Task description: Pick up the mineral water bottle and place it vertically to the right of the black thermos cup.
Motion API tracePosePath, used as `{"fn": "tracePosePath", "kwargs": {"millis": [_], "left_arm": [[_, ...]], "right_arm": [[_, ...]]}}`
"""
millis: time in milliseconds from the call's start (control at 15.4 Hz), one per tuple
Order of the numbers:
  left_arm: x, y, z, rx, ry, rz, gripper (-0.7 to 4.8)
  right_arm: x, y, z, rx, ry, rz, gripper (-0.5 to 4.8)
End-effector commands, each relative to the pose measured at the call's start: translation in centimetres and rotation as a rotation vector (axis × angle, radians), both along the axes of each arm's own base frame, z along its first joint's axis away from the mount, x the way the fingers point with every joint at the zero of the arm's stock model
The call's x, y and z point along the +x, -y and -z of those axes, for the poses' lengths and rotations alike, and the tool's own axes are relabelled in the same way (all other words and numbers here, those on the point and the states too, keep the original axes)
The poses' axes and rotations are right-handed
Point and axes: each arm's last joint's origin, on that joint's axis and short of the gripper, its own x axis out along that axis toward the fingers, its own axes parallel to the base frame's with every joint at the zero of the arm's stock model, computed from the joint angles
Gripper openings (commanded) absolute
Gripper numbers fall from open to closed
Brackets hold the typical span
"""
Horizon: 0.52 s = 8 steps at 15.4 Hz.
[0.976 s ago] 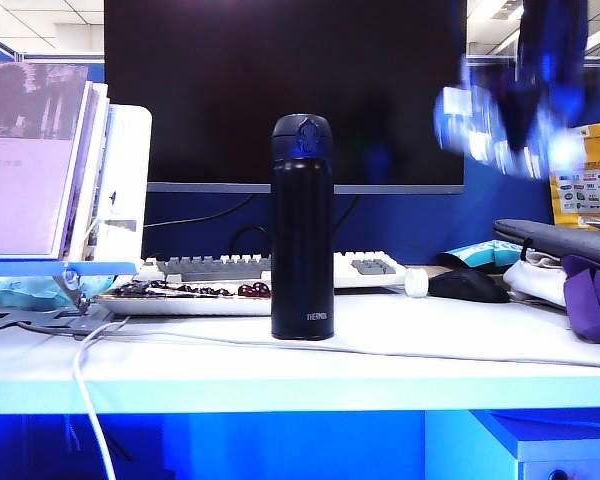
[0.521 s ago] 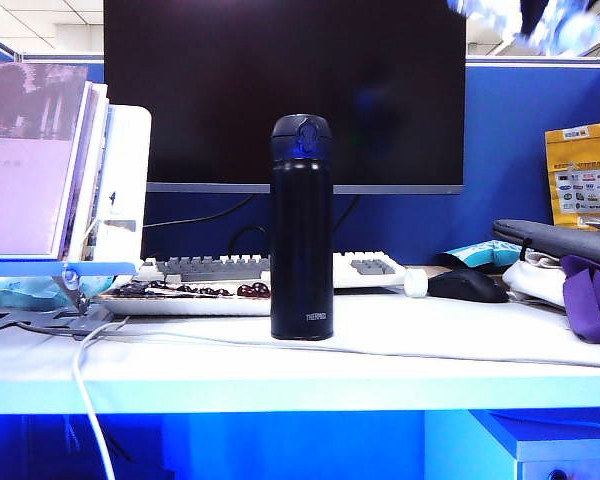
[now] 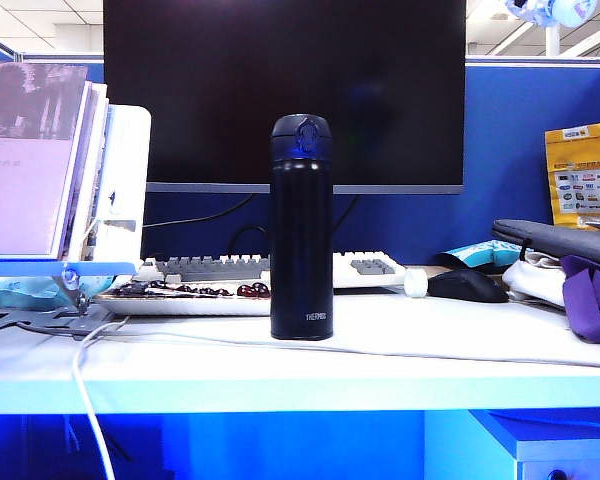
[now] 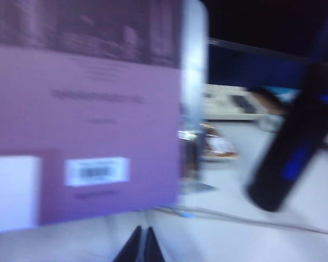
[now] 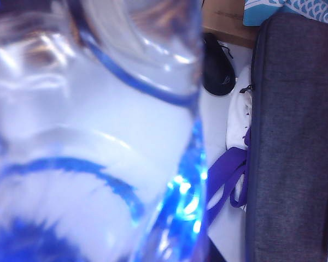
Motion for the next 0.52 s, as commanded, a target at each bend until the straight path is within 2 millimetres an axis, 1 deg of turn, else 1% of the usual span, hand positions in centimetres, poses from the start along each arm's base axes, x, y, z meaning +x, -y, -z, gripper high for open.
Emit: {"fn": "tracePosePath", "kwargs": {"millis": [65, 260, 391, 521], "left_arm": [[-0.1, 0.1, -0.1, -0.012, 0.004, 0.049, 0.08], [-0.1, 0.1, -0.1, -0.013, 0.004, 0.048, 0.08], [-0.1, 0.1, -0.4, -0.01, 0.044, 0.048, 0.08], [-0.2, 0.0, -1.6, -0.166, 0.113, 0.027, 0.09]], "right_arm": [[-0.4, 0.0, -1.0, 0.019, 0.07, -0.002, 2.1], [-0.4, 0.0, -1.1, 0.02, 0.071, -0.003, 2.09], [-0.4, 0.0, -1.1, 0.025, 0.073, -0.007, 2.1], [-0.4, -0.1, -1.1, 0.057, 0.072, -0.039, 2.09]]}}
